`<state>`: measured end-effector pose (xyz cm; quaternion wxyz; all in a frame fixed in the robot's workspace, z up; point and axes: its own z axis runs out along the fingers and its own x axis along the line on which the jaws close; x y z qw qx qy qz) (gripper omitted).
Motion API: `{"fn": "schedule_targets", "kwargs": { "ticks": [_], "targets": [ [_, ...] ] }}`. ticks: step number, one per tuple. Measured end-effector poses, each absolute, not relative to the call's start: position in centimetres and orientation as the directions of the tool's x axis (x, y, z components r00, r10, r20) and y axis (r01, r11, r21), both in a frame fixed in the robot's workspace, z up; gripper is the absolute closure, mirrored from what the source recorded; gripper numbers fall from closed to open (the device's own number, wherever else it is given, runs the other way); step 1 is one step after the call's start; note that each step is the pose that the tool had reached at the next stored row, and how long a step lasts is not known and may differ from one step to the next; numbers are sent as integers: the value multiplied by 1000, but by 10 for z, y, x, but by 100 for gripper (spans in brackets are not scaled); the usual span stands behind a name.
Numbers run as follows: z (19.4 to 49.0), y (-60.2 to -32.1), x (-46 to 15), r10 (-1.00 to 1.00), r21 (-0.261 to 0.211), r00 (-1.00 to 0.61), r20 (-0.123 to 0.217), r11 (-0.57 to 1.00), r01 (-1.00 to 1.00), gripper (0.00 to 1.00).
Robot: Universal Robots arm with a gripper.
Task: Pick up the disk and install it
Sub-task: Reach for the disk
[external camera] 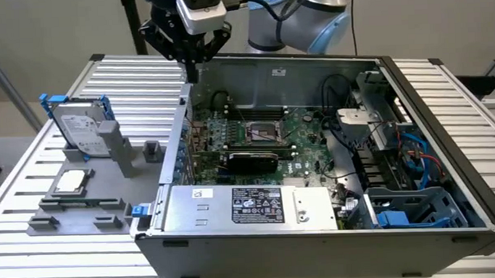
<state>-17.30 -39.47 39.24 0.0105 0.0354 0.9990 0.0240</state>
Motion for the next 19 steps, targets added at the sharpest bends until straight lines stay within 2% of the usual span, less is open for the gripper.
{"fn": "schedule_targets", "kwargs": {
  "ticks": [19],
  "targets": [
    [391, -372, -260, 71, 48, -997, -18, 996, 70, 100]
  ]
}}
